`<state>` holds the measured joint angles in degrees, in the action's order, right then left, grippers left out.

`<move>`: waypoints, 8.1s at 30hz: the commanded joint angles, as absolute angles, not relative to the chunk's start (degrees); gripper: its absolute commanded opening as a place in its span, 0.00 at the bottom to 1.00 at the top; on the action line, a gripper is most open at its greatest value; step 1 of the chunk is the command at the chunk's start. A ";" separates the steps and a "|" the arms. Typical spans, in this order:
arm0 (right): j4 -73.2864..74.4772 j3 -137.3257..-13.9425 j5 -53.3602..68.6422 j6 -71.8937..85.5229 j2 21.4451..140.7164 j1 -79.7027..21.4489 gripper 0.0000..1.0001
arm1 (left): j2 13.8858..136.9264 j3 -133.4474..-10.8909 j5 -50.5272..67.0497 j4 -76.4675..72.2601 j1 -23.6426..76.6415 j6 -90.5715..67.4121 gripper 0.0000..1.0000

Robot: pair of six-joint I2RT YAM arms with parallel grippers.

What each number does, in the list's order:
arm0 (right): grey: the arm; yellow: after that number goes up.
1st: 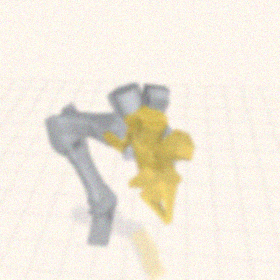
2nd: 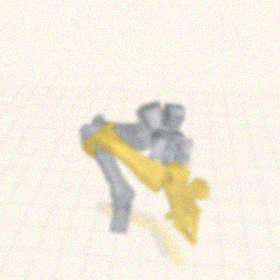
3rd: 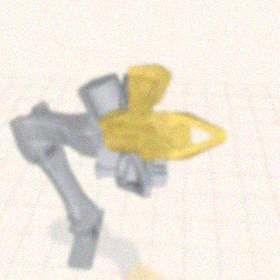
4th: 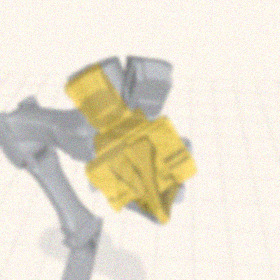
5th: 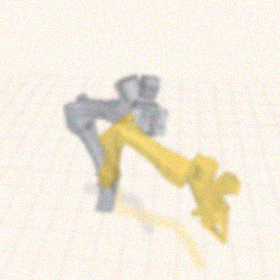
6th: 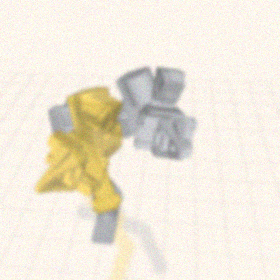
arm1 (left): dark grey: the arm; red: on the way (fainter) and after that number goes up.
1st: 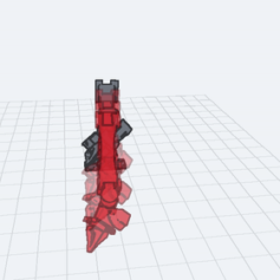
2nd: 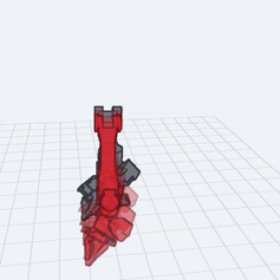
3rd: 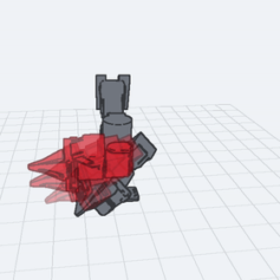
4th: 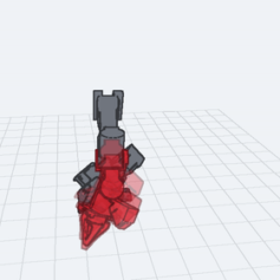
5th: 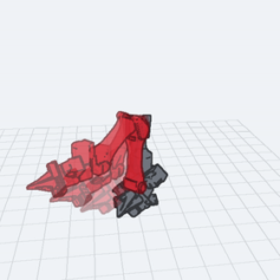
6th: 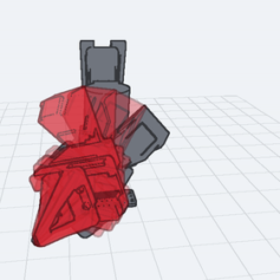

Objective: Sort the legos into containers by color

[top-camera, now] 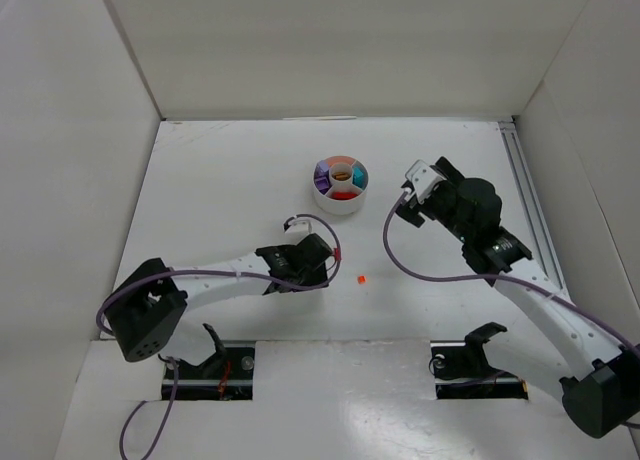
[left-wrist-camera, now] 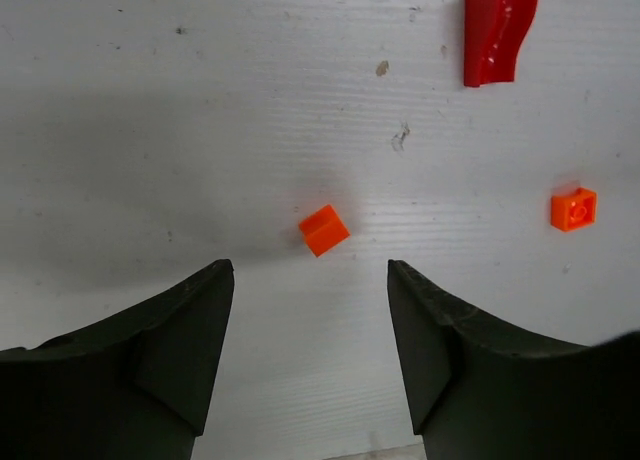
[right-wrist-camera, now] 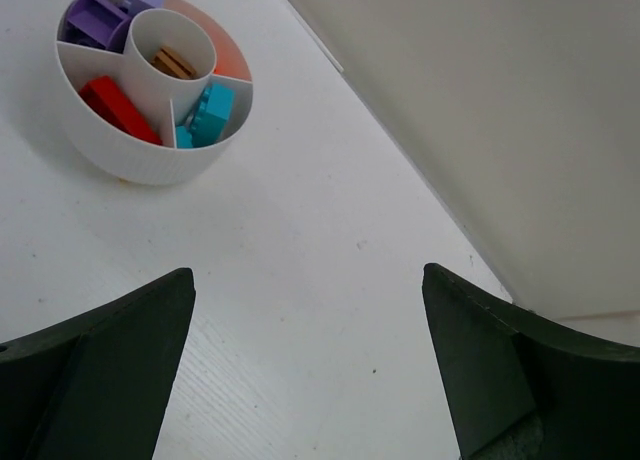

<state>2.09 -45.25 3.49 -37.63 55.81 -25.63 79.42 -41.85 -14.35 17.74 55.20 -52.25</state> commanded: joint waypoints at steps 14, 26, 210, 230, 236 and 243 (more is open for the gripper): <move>6.24 -45.09 0.70 -35.42 52.29 -22.24 1.00 | 88.76 -45.35 -21.09 17.31 57.39 -56.87 0.35; 7.82 -44.03 0.18 -35.95 49.31 -20.13 1.00 | 89.30 -48.68 -22.32 20.12 58.45 -58.10 0.02; 5.27 -103.01 15.03 -25.93 119.00 -27.95 0.15 | 73.56 -48.60 -11.60 12.48 35.60 -32.96 1.00; 5.27 -98.53 13.45 -23.03 116.55 -27.42 0.36 | 75.50 -49.13 -11.07 12.48 35.60 -32.34 1.00; 4.75 -96.60 12.92 -23.03 113.65 -27.42 0.41 | 74.45 -49.13 -11.07 13.62 35.60 -32.87 1.00; 4.04 -90.72 9.76 -23.03 105.05 -27.42 0.45 | 73.83 -49.47 -12.30 13.10 38.84 -32.87 1.00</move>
<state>7.07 -92.51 11.60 -23.68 111.79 -27.73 75.90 -47.27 -11.29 13.43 36.62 -33.08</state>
